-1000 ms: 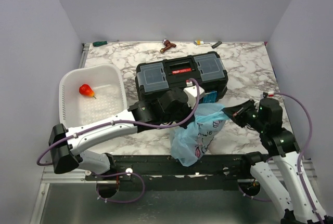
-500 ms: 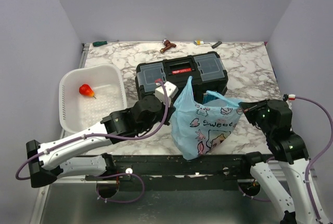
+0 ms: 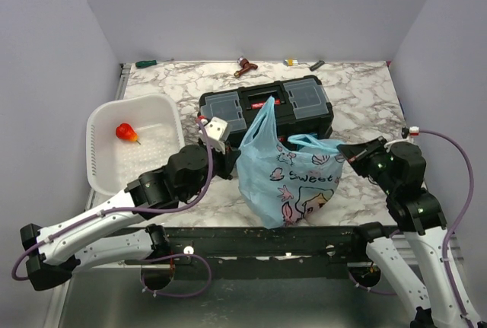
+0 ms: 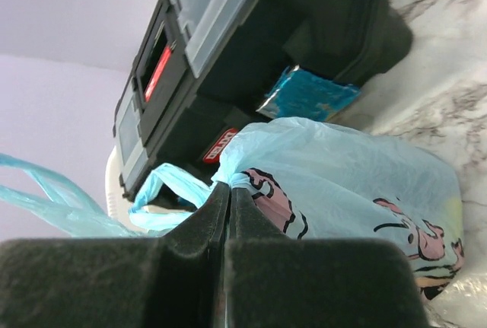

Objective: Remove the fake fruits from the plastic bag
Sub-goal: Untie the plastic bag at the center of the board.

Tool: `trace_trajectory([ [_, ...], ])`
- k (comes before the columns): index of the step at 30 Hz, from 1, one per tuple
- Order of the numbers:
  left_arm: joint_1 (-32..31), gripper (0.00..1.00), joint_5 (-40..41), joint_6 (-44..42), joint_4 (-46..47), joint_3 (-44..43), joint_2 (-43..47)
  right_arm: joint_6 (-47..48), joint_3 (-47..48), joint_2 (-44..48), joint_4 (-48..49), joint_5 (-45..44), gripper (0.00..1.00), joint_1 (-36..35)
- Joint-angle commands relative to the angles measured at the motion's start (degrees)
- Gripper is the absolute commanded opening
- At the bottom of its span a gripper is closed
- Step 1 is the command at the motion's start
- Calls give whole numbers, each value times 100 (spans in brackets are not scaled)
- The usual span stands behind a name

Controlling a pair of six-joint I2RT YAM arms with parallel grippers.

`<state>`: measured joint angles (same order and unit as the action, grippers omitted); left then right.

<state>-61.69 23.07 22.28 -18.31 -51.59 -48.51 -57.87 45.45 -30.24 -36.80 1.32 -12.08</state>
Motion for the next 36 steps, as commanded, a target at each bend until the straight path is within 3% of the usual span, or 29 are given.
trace_trajectory([
  [1, 321, 0, -468, 29, -35, -283, 256, 301, -83, -200, 627, 1007, 1, -20],
  [7, 937, 0, -1292, 320, -291, -576, 465, 268, -263, -401, 1495, 2331, 1, -23],
  [12, 1060, 2, -1652, 461, -715, -799, 224, 39, -494, -215, 1941, 2511, 1, -23],
  [14, 1079, 21, -1997, 470, -823, -903, 155, -8, -574, -172, 1876, 2445, 1, -23],
  [16, 1089, 56, -2491, 461, -980, -1130, 87, -156, -658, -187, 1887, 2471, 1, -22],
  [17, 1087, 67, -2771, 461, -1070, -1260, 35, -234, -689, -209, 1954, 2528, 1, -23],
  [18, 1089, 75, -3009, 461, -1165, -1403, -15, -312, -729, -237, 2053, 2634, 1, -19],
  [20, 1078, 82, -3356, 465, -1307, -1656, -106, -421, -831, -244, 2242, 2700, 1, -23],
  [28, 875, 87, -3669, 122, -1501, -2279, -580, -471, -950, -358, 2300, 2562, 1, -25],
  [31, 272, 87, -3234, -305, -1767, -2823, -1087, -481, -961, -390, 2275, 2542, 1, -22],
  [36, -394, 87, -1756, -622, -1979, -3256, -1775, -461, -982, -369, 2243, 2566, 1, -23],
])
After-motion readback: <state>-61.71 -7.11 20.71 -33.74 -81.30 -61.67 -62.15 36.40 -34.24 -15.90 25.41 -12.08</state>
